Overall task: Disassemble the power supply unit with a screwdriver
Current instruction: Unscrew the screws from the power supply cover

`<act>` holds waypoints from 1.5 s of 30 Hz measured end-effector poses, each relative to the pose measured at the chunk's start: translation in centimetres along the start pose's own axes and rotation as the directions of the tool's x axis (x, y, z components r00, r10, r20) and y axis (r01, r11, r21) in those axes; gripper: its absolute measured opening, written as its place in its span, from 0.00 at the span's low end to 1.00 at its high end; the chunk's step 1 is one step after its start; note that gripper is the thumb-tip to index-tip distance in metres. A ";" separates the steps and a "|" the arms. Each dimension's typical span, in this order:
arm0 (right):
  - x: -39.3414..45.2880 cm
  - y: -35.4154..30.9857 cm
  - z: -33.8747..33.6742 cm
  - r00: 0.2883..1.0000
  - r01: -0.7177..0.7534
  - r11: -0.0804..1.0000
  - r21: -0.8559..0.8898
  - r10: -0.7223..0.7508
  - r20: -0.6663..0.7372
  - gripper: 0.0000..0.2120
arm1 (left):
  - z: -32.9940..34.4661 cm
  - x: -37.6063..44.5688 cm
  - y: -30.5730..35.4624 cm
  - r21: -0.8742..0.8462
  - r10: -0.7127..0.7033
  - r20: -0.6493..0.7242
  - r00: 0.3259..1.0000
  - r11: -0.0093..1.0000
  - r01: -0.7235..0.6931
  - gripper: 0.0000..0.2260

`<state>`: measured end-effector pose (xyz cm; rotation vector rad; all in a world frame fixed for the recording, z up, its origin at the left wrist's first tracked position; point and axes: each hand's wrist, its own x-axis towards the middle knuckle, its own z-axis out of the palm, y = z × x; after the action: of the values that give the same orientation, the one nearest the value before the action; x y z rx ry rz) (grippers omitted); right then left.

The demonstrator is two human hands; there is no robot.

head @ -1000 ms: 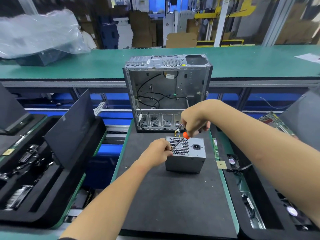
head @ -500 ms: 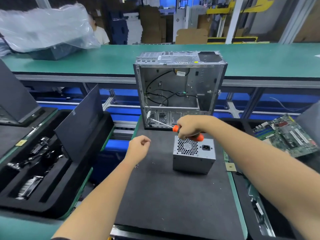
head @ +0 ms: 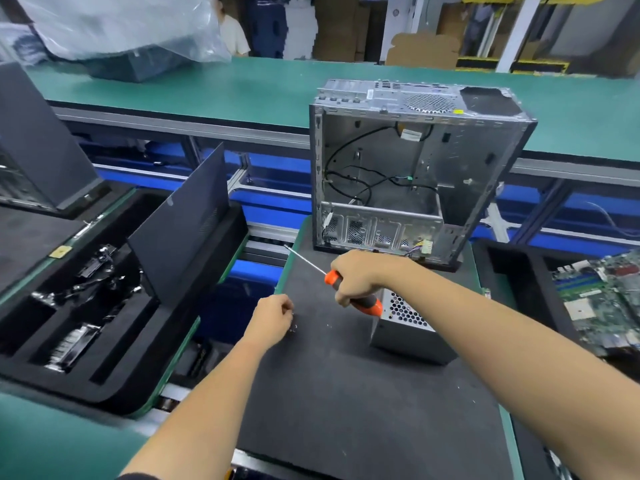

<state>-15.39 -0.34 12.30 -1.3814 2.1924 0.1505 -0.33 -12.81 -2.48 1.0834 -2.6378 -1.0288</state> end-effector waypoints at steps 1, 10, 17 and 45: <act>0.3 0.1 0.0 1.000 0.001 1.000 -0.004 -0.001 0.009 0.18 | 0.2 0.2 0.1 0.032 0.012 0.025 1.000 0.999 -0.012 0.07; 1.5 0.8 -0.2 0.998 -0.007 1.000 -0.009 0.007 0.058 0.16 | 1.0 0.9 0.4 0.280 0.111 0.142 0.984 0.949 -0.148 0.07; 1.1 0.4 -0.5 0.998 0.000 1.000 0.001 0.000 0.060 0.17 | 0.9 0.9 0.8 0.240 0.106 0.133 0.985 0.961 -0.136 0.11; -20.6 8.1 -5.9 0.901 -0.146 0.979 0.140 0.190 -0.390 0.03 | 4.2 -4.4 21.3 -0.078 0.646 0.477 0.597 0.707 -0.703 0.07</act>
<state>-17.91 17.83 25.97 -1.2457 2.6159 -0.2082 -10.93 3.41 8.32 -0.2905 -3.0693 -1.0302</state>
